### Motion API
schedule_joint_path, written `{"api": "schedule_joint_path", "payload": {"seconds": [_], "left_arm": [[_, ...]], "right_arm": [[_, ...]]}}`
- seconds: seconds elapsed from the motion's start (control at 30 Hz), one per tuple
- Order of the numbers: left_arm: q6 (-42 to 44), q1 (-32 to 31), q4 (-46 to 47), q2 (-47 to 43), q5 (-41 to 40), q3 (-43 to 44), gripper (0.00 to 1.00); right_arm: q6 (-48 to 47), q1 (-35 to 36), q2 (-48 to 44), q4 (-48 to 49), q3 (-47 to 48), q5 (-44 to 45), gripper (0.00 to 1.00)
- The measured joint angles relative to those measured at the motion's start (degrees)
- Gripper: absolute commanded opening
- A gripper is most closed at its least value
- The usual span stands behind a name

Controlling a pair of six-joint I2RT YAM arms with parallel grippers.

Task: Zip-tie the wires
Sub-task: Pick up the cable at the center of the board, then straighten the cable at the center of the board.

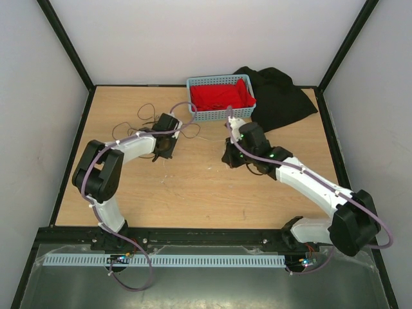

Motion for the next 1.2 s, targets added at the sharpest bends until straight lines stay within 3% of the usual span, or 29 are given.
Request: {"api": "schedule_joint_path", "payload": {"seconds": [0.13, 0.27, 0.47, 0.73, 0.87, 1.03, 1.2], "left_arm": [[-1.5, 0.2, -1.7, -3.1, -0.7, -1.2, 0.0], [-5.5, 2.2, -3.7, -13.5, 2.3, -3.7, 0.0], [-14.6, 14.2, -3.9, -28.7, 13.3, -9.3, 0.0], [-22.6, 27.6, -6.7, -35.5, 20.6, -19.2, 0.0], [-25.9, 32.3, -7.4, -37.9, 20.9, -20.6, 0.0], [-28.3, 33.2, -7.2, -37.1, 21.6, -20.6, 0.0], [-29.0, 34.1, -6.7, -32.6, 22.7, -21.1, 0.0]], "right_arm": [[-1.8, -7.8, -2.3, -1.0, 0.0, -0.4, 0.0], [-3.2, -20.2, -3.3, -1.9, 0.1, 0.0, 0.0], [-0.7, -37.5, -2.7, -1.7, 0.3, 4.0, 0.0], [0.3, -54.9, -0.9, 0.7, 3.1, 19.3, 0.0], [-1.9, -59.1, 1.0, 1.1, 5.0, 31.0, 0.0], [-5.7, -59.2, 3.6, 2.3, 6.2, 43.6, 0.0], [-7.7, -60.7, 7.0, 2.7, 6.3, 48.3, 0.0]]}}
